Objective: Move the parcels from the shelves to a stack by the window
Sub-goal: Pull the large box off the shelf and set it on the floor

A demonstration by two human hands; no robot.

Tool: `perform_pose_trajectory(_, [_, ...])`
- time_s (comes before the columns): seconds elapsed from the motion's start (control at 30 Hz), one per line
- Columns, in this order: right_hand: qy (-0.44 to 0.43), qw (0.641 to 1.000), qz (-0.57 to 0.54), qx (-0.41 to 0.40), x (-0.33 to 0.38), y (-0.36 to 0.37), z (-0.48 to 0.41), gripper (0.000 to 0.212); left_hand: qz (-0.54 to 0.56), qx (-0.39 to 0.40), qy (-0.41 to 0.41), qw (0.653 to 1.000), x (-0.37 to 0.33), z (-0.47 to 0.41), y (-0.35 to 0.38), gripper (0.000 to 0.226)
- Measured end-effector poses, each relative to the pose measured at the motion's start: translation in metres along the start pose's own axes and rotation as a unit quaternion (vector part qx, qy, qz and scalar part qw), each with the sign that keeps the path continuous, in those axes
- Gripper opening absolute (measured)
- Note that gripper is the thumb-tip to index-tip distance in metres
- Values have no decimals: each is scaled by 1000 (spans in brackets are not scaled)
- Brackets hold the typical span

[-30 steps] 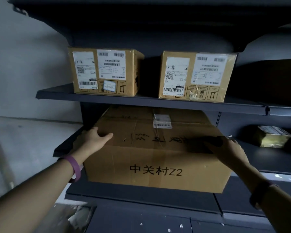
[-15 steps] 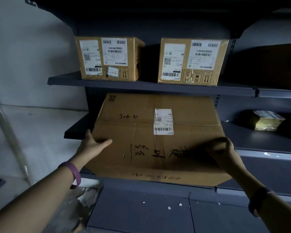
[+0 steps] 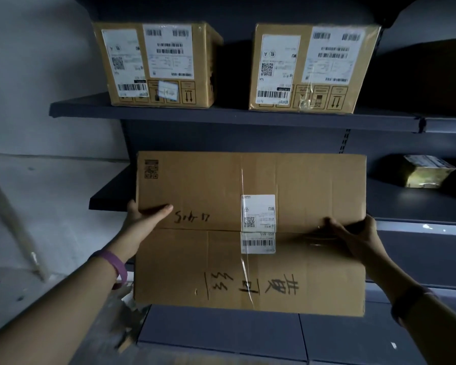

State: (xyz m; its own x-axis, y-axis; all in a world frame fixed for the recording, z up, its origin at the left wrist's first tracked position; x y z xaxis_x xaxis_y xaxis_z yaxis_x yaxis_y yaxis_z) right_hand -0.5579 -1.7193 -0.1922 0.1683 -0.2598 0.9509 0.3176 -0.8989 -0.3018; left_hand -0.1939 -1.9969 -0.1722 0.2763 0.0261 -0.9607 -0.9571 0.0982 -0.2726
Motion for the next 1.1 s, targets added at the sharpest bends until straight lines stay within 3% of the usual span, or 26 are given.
perform_pose_trajectory(0.3, [32,999,7,-25,-20,-83,26,73,-29,58,36,997,-20,48,31,94])
perform_pose_trajectory(0.67, [89,969,11,-231,-65,-303,103,80,-44,260,80,961,-75,161,200,111])
perform_pose_trajectory(0.87, [140,919,32,-367,-99,-406,187,83,-33,406,94,909,-97,247,317,115])
perform_pose_trajectory(1.1, [194,845,15,-498,-122,-474,312,66,-13,590,141,795,-97,370,404,90])
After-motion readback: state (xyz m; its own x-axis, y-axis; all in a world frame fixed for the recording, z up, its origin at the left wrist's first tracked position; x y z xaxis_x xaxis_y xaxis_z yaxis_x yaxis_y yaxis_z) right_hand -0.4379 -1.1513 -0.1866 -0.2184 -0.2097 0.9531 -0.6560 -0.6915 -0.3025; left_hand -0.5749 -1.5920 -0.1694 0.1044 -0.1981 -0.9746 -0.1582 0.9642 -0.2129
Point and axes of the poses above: each hand's wrist, its own z-axis away from the middle knuckle, its own y-axis out of the palm, x = y × z, the point moved 1 cm from there along -z, towards the middle knuckle, and after that the axes turned 10 degrees about -x, right-handed, at the moved point
